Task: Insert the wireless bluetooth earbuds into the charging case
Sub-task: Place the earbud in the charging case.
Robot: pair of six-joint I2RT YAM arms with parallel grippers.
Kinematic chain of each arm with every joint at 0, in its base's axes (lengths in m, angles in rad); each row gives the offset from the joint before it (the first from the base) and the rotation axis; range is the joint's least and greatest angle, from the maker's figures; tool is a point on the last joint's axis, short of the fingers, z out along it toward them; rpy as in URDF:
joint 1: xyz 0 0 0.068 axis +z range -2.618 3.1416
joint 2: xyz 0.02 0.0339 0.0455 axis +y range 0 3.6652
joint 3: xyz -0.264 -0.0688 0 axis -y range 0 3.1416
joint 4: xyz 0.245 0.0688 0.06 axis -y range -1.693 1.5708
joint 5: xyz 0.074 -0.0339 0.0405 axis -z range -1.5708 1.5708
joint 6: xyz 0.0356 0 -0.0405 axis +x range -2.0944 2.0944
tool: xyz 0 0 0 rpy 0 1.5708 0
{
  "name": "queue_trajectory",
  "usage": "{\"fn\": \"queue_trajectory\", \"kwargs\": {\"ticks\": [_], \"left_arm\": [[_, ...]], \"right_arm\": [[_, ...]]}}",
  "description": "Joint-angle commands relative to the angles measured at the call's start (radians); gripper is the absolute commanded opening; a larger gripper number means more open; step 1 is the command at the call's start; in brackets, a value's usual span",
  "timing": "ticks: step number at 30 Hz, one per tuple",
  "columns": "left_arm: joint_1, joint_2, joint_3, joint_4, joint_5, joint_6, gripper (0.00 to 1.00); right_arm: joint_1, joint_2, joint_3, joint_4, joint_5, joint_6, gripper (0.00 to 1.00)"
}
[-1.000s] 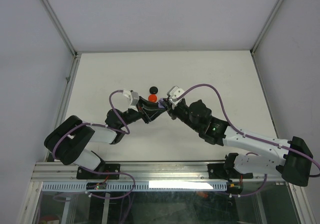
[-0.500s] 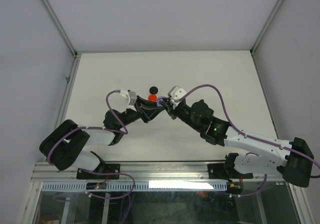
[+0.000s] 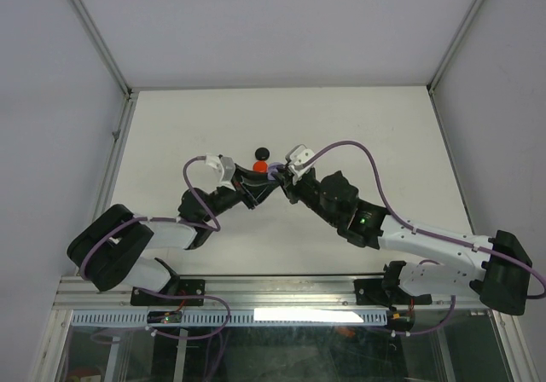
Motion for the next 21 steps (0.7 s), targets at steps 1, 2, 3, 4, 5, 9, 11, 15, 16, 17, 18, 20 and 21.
{"fn": "queue_trajectory", "kwargs": {"ticks": [1, 2, 3, 4, 5, 9, 11, 15, 16, 17, 18, 20, 21], "left_arm": [[-0.023, -0.029, 0.015, 0.154, -0.099, 0.09, 0.0], [-0.028, -0.024, 0.016, 0.158, -0.111, 0.102, 0.0], [-0.036, -0.02, 0.018, 0.161, -0.122, 0.12, 0.0], [-0.046, -0.016, 0.019, 0.165, -0.135, 0.139, 0.0], [-0.059, -0.014, 0.021, 0.168, -0.147, 0.163, 0.0], [-0.098, -0.003, 0.027, 0.188, -0.188, 0.223, 0.0], [-0.117, 0.003, 0.032, 0.188, -0.216, 0.256, 0.0], [-0.135, 0.009, 0.043, 0.201, -0.27, 0.276, 0.0], [-0.139, 0.009, 0.045, 0.206, -0.284, 0.279, 0.0], [-0.142, 0.039, 0.047, 0.214, -0.302, 0.28, 0.0], [-0.146, 0.047, 0.049, 0.227, -0.323, 0.278, 0.0], [-0.154, 0.061, 0.053, 0.254, -0.347, 0.273, 0.0], [-0.16, 0.068, 0.056, 0.262, -0.353, 0.273, 0.0]], "right_arm": [[0.019, 0.017, 0.042, -0.059, 0.052, 0.088, 0.15], [0.019, 0.018, 0.047, -0.063, 0.07, 0.101, 0.15], [0.019, 0.02, 0.048, -0.067, 0.08, 0.112, 0.16], [0.019, 0.021, 0.054, -0.074, 0.091, 0.123, 0.16], [0.019, 0.024, 0.061, -0.084, 0.099, 0.133, 0.17], [0.02, 0.032, 0.072, -0.1, 0.127, 0.159, 0.18], [0.024, 0.033, 0.072, -0.101, 0.134, 0.176, 0.19], [0.025, 0.035, 0.065, -0.093, 0.155, 0.201, 0.21], [0.025, 0.037, 0.062, -0.087, 0.163, 0.202, 0.22], [0.025, 0.039, 0.059, -0.085, 0.172, 0.209, 0.23], [0.025, 0.042, 0.057, -0.082, 0.182, 0.214, 0.24], [0.025, 0.051, 0.06, -0.081, 0.198, 0.222, 0.26], [0.025, 0.056, 0.065, -0.084, 0.204, 0.227, 0.27]]}}
